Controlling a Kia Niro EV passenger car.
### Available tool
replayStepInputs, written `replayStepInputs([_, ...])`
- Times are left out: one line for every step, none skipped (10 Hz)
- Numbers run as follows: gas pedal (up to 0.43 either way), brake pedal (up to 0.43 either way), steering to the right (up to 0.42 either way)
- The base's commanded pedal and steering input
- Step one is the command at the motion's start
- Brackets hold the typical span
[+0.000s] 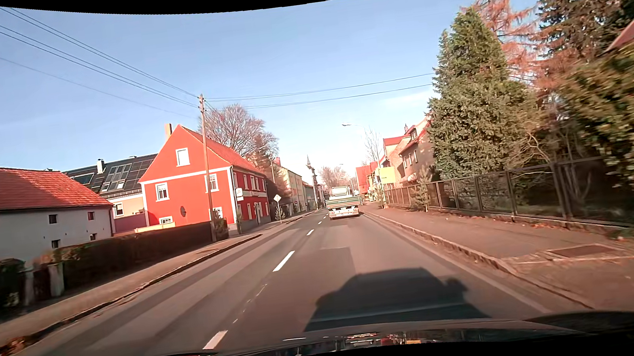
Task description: Follow the waypoints while adhering to traffic rules and regulations
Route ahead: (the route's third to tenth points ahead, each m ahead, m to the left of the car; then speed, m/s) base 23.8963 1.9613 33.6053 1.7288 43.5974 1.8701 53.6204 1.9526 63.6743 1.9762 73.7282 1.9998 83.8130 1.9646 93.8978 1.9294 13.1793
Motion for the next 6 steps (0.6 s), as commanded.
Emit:
replayStepInputs([0.067, 0.0, -0.002])
replayStepInputs([0.059, 0.0, -0.003])
replayStepInputs([0.047, 0.0, -0.003])
replayStepInputs([0.039, 0.0, -0.003])
replayStepInputs([0.039, 0.0, -0.003])
replayStepInputs([0.039, 0.0, -0.002])
